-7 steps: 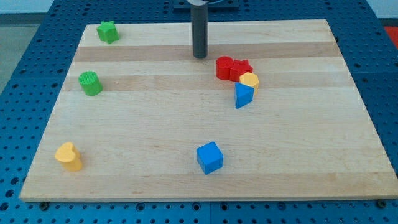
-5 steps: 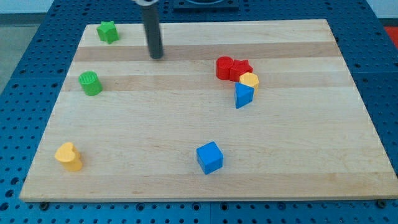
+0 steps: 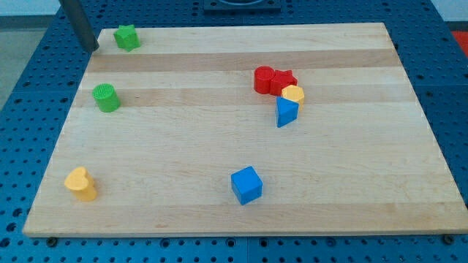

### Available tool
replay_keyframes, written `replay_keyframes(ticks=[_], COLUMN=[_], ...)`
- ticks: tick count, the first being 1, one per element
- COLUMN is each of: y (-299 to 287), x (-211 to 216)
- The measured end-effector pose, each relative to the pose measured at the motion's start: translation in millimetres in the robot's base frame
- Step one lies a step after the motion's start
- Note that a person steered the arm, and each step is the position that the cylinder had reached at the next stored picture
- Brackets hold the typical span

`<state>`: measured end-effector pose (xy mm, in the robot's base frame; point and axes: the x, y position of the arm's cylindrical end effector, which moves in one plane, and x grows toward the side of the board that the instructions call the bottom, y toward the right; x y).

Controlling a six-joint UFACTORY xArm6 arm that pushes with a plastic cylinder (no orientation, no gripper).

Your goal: Move the green star left to the red blocks

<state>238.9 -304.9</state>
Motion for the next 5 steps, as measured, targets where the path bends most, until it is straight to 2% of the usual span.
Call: replay_keyframes(ticks=[1, 5], y=[18, 127], x=[-18, -11])
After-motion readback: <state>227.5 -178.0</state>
